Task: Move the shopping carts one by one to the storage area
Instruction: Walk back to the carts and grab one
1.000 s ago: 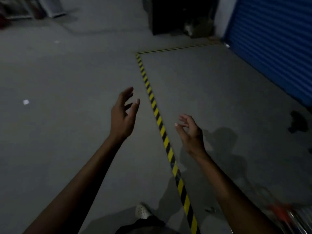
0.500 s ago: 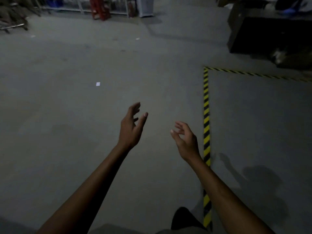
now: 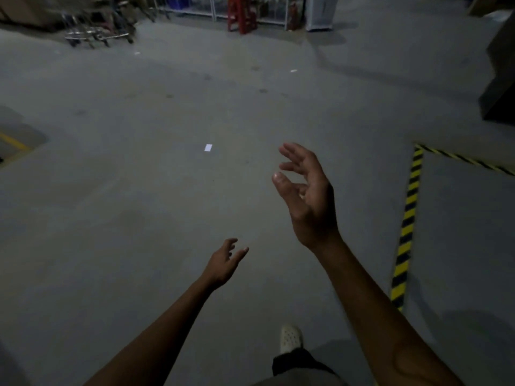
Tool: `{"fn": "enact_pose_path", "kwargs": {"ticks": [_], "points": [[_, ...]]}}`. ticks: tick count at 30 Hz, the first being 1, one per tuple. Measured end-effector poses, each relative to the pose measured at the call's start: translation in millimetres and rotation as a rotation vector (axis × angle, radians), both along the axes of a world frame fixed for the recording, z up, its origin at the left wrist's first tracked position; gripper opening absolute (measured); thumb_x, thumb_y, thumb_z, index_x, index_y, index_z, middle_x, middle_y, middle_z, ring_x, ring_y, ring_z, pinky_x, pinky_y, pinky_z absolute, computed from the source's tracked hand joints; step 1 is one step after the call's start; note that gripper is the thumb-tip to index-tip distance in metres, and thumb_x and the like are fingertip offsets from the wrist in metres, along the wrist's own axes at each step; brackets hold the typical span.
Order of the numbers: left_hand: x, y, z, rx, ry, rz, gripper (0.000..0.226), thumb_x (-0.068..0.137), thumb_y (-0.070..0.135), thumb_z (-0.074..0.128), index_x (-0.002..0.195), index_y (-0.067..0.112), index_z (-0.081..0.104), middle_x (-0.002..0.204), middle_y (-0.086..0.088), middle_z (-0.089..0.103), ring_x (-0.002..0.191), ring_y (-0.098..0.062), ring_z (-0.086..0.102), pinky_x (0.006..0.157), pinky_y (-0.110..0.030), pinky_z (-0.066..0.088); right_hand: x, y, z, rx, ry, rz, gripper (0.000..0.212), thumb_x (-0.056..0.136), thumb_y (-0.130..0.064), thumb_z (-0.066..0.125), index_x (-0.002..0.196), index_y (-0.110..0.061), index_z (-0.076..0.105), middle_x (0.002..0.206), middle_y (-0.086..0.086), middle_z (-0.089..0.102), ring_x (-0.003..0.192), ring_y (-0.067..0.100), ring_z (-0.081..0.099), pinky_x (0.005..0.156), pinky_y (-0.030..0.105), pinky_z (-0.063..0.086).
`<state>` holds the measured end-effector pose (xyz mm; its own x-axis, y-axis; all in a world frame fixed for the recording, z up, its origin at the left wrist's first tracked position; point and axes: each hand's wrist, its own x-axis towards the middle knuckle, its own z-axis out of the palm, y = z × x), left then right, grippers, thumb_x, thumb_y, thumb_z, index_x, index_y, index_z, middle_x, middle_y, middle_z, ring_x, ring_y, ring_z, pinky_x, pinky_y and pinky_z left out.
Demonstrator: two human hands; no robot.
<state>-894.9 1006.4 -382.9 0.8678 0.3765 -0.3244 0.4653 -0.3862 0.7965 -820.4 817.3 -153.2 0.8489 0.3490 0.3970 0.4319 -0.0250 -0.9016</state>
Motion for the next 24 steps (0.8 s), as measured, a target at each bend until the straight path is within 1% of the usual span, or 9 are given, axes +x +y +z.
{"fn": "enact_pose_path", "kwargs": {"ticks": [2,5,7,9,12,15,17,19,24], "points": [[46.6,16.7,16.7,0.013,-0.029,0.05,0.063,0.094,0.056,0.056,0.144,0.021,0.044,0.145,-0.013,0.052,0.126,-0.026,0.055,0.096,-0.035,0.046,54.3,21.6,-2.5,-0.033,0.025,0.034,0.054,0.09,-0.039,0.057,0.14,-0.024,0.048,0.14,-0.009,0.055,0.117,0.003,0.056,0.079,0.01,0.048],[111.0,44.6,64.6,0.082,-0.188,0.126,0.055,0.097,0.048,0.057,0.142,0.017,0.047,0.142,-0.009,0.055,0.119,-0.016,0.055,0.093,-0.026,0.041,130.3,59.5,-27.2,-0.126,0.121,0.061,0.056,0.087,-0.043,0.058,0.139,-0.024,0.05,0.137,-0.009,0.057,0.114,0.006,0.058,0.076,0.006,0.044],[149.7,65.1,104.0,0.082,-0.32,0.159,0.056,0.096,0.05,0.057,0.14,0.018,0.048,0.141,-0.004,0.056,0.118,-0.009,0.054,0.09,-0.018,0.042,175.6,83.2,-53.9,-0.205,0.171,0.07,0.056,0.088,-0.044,0.06,0.138,-0.022,0.051,0.137,-0.007,0.058,0.112,0.009,0.059,0.08,0.01,0.044],[186.9,86.9,142.6,0.068,-0.472,0.176,0.062,0.091,0.057,0.052,0.139,0.018,0.05,0.138,0.0,0.057,0.119,-0.004,0.055,0.088,-0.008,0.042,217.7,106.1,-86.2,-0.286,0.217,0.083,0.051,0.093,-0.038,0.064,0.139,-0.02,0.051,0.138,-0.003,0.058,0.112,0.014,0.059,0.087,0.021,0.046],[236.3,119.9,188.1,0.087,-0.689,0.17,0.062,0.09,0.058,0.044,0.138,0.018,0.05,0.137,0.0,0.058,0.123,-0.006,0.056,0.094,-0.016,0.046,274.1,143.3,-136.5,-0.408,0.291,0.102,0.049,0.094,-0.033,0.066,0.139,-0.018,0.05,0.138,0.002,0.057,0.11,0.017,0.059,0.091,0.031,0.048],[286.9,159.9,207.3,0.139,-0.833,0.147,0.056,0.097,0.049,0.042,0.14,0.015,0.047,0.141,-0.001,0.054,0.128,-0.011,0.054,0.098,-0.028,0.049,331.1,188.6,-178.7,-0.502,0.356,0.126,0.052,0.094,-0.036,0.066,0.139,-0.017,0.049,0.139,0.005,0.057,0.109,0.018,0.058,0.088,0.029,0.046],[323.3,193.7,208.3,0.173,-0.88,0.143,0.053,0.098,0.046,0.041,0.141,0.015,0.046,0.143,0.0,0.052,0.129,-0.012,0.053,0.1,-0.031,0.048,372.2,225.1,-196.3,-0.54,0.369,0.149,0.052,0.094,-0.035,0.066,0.14,-0.017,0.048,0.14,0.006,0.055,0.107,0.017,0.056,0.087,0.028,0.043],[362.7,232.1,205.3,0.199,-0.879,0.152,0.051,0.097,0.046,0.041,0.141,0.02,0.045,0.143,0.002,0.051,0.13,-0.009,0.052,0.1,-0.028,0.048,415.6,266.2,-203.7,-0.551,0.38,0.154,0.053,0.094,-0.035,0.066,0.14,-0.017,0.048,0.14,0.006,0.055,0.106,0.017,0.056,0.088,0.029,0.044],[463.1,345.1,181.6,0.162,-0.73,0.24,0.058,0.092,0.056,0.043,0.142,0.026,0.044,0.14,0.007,0.052,0.126,-0.003,0.052,0.095,-0.015,0.045,518.0,387.7,-168.0,-0.471,0.351,0.159,0.053,0.093,-0.035,0.067,0.141,-0.019,0.048,0.137,0.005,0.057,0.11,0.019,0.058,0.092,0.033,0.048]]}}
